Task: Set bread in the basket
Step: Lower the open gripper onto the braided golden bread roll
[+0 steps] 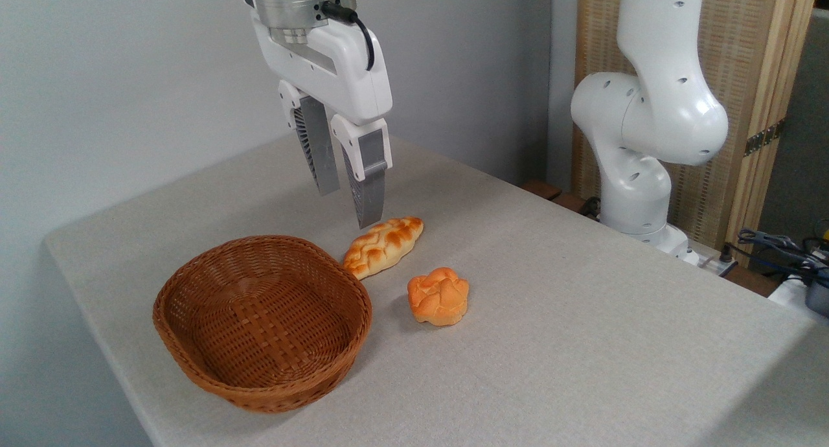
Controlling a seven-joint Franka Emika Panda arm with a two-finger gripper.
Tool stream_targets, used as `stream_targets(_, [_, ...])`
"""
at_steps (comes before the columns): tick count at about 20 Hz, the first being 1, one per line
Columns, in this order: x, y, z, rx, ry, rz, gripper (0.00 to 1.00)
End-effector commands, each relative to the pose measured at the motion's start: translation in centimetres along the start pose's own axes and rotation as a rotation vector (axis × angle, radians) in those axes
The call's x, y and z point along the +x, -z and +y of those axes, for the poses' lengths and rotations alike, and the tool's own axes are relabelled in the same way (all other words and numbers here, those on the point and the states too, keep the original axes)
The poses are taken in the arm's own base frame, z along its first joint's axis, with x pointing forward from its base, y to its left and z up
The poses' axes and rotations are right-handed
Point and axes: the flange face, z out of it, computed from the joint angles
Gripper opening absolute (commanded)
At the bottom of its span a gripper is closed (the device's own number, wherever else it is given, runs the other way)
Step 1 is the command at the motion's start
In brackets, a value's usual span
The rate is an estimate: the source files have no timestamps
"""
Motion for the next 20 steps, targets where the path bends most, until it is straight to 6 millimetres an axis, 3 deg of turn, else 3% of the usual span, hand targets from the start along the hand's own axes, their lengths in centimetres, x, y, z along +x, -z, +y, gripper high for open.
stream_targets(1, [-0.5, -0.4, 0.1, -0.007, 0.026, 0.019, 1.0])
stream_targets(7, [-0.7, -0.9, 0.5, -0.019, 0.026, 0.011, 1.0])
stream_targets(13, [-1.8, -3.9, 4.5, -0.104, 0.006, 0.0, 1.0])
stream_targets(20, [2.9, -11.3, 11.1, -0.176, 0.022, -0.049, 1.0])
